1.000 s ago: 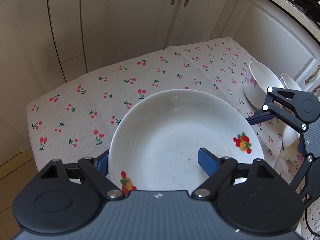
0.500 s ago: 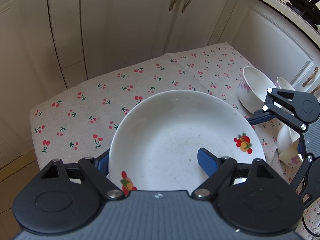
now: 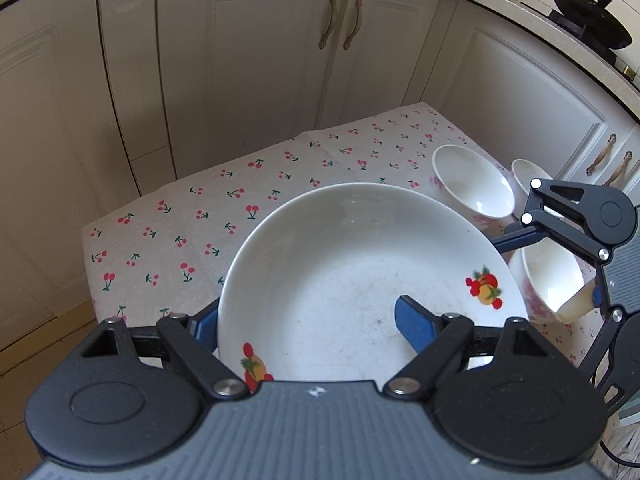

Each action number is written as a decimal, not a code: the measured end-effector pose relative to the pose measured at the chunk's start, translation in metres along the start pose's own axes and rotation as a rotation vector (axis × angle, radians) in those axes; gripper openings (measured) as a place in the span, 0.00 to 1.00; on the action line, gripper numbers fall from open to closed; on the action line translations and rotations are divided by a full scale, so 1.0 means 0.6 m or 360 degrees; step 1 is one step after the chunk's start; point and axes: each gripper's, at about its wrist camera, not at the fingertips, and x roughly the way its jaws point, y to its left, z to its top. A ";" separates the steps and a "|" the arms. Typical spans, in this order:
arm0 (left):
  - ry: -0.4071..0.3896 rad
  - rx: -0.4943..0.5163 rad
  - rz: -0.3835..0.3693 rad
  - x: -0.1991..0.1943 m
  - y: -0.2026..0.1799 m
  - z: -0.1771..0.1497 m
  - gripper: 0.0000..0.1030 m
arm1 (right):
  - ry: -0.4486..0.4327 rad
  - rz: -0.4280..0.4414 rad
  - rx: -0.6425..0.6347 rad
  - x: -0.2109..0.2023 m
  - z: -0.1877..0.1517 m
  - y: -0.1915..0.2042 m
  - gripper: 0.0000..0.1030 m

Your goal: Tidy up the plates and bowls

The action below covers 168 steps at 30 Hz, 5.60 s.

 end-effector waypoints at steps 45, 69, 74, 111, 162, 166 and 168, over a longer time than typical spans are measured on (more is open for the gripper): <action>0.0024 -0.0033 -0.0086 -0.069 -0.147 -0.195 0.83 | 0.0041 0.0018 0.0165 -0.096 -0.125 0.205 0.96; 0.0099 -0.0061 -0.0092 -0.043 -0.129 -0.206 0.83 | 0.0060 0.0019 0.0260 -0.093 -0.120 0.220 0.96; 0.0119 -0.0035 -0.0071 -0.042 -0.132 -0.202 0.83 | 0.0055 0.0030 0.0284 -0.093 -0.120 0.221 0.96; 0.0220 0.0206 0.0103 -0.040 -0.156 -0.186 0.84 | 0.0010 0.0060 0.0327 -0.105 -0.122 0.225 0.96; -0.0549 -0.0020 0.0279 -0.090 -0.420 -0.197 0.94 | -0.0327 -0.0677 0.0808 -0.218 -0.320 0.070 1.00; -0.0431 -0.0044 0.0238 -0.049 -0.414 -0.168 0.94 | -0.0274 -0.0728 0.0787 -0.193 -0.324 0.055 1.00; -0.0378 -0.0007 0.0244 -0.030 -0.412 -0.153 0.93 | -0.0253 -0.0726 0.0774 -0.179 -0.325 0.048 1.00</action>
